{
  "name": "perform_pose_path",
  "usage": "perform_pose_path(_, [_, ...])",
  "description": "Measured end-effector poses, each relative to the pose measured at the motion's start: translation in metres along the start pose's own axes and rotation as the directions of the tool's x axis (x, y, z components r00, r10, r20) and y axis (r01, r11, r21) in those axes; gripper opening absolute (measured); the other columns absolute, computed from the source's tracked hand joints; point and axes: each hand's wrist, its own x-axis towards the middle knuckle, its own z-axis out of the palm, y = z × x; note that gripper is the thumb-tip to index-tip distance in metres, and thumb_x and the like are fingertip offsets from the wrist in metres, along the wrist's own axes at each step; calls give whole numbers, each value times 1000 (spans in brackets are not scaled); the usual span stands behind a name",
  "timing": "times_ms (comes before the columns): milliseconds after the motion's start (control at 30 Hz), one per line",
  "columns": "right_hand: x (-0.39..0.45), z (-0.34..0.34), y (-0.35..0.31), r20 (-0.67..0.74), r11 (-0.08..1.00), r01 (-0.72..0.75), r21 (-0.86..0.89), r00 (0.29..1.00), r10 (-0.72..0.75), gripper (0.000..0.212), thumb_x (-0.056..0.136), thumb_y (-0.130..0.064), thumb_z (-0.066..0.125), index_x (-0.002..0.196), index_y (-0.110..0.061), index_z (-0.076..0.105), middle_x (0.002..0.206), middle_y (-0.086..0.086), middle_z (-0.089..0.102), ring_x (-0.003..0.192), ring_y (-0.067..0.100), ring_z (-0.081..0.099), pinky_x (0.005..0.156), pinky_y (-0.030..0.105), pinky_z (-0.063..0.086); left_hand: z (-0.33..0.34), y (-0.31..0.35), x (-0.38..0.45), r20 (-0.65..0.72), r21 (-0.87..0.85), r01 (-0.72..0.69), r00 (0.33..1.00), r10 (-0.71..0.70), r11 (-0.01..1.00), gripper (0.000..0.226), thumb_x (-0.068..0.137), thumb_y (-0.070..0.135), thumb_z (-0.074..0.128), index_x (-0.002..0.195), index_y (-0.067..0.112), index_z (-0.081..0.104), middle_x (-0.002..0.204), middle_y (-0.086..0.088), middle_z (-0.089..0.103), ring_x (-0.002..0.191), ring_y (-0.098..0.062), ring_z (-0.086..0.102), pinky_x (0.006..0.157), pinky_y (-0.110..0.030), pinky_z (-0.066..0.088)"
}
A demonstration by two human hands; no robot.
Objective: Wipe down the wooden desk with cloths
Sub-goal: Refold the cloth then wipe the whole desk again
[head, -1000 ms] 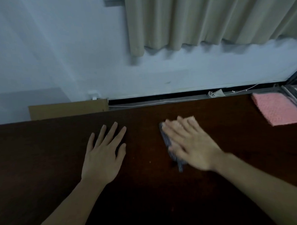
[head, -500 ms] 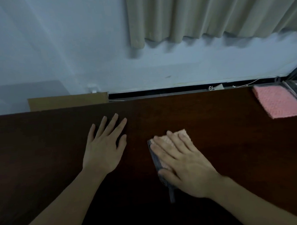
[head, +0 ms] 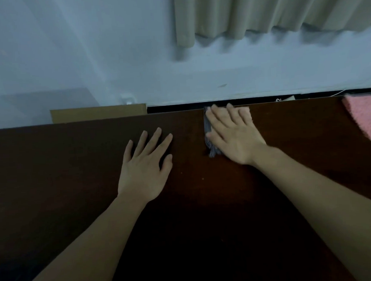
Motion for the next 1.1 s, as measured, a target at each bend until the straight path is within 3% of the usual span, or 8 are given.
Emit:
perform_pose_path(100, [-60, 15, -29, -8, 987, 163, -8, 987, -164, 72, 97, -64, -6, 160, -30, -16, 168, -6, -18, 154, 26, -20, 124, 49, -12, -2, 0, 1, 17, 8, 2, 1000, -2, 1000, 59, 101, 55, 12, 159, 47, 2, 168, 15, -9, 155, -14, -14, 126, -45, -6])
perform_pose_path(200, [-107, 29, -42, -6, 952, 302, -39, 953, -303, 70, 104, -64, 11, 163, -27, 4, 170, -5, -2, 157, 25, -8, 124, 47, -5, 0, 0, -1, -34, -6, -11, 999, 11, 1000, 59, 101, 55, 8, 159, 45, 8, 169, 13, -3, 156, -15, -9, 126, -45, -5])
perform_pose_path(267, [-105, 30, -36, 2, 944, 329, -35, 944, -329, 69, 104, -65, 11, 163, -32, -1, 170, -9, -6, 156, 21, -12, 124, 45, -8, 1, 0, -2, -41, -12, -14, 999, 14, 1000, 58, 102, 54, 11, 160, 45, 11, 169, 13, -1, 156, -16, -7, 126, -45, -4])
perform_pose_path(433, [-15, 8, -10, -57, 992, 118, -50, 991, -120, 74, 92, -67, -6, 159, -37, -15, 168, -11, -14, 155, 22, -16, 121, 42, -16, 1, 0, 0, 4, 13, 5, 1000, -5, 1000, 56, 105, 53, 18, 159, 47, 2, 169, 15, -9, 155, -14, -13, 126, -45, -6])
perform_pose_path(600, [36, -2, -12, -40, 1000, 12, -7, 999, -12, 65, 103, -59, 8, 161, -33, -8, 170, -8, -10, 156, 24, -12, 124, 48, -9, 2, -1, 0, -21, -4, -3, 1000, 3, 1000, 57, 105, 53, 18, 159, 46, 4, 169, 14, -6, 156, -15, -11, 126, -44, -8])
perform_pose_path(767, [-25, 7, -41, -13, 997, 71, -20, 997, -72, 75, 91, -64, -12, 158, -31, -20, 168, -7, -19, 154, 26, -20, 123, 46, -13, 1, -2, 2, -17, -21, -2, 1000, 2, 1000, 58, 106, 51, 21, 160, 42, 4, 169, 9, -11, 155, -16, -13, 126, -43, -6])
perform_pose_path(900, [-94, 27, -68, 6, 966, 257, -30, 966, -257, 69, 102, -64, 2, 162, -30, -7, 169, -7, -12, 155, 23, -17, 123, 46, -13, 2, -7, -3, -78, -118, -49, 996, 40, 992, 57, 107, 47, 24, 161, 37, 11, 169, 8, -10, 156, -16, -13, 127, -43, -3])
perform_pose_path(1100, [-44, 17, -51, -29, 971, 235, -34, 971, -236, 70, 90, -72, -12, 153, -44, -25, 162, -16, -27, 152, 17, -26, 122, 42, -20, -15, -29, -7, -80, -117, 3, 997, -13, 993, 57, 105, 49, 26, 160, 40, 13, 169, 13, -1, 155, -11, -8, 126, -40, -4])
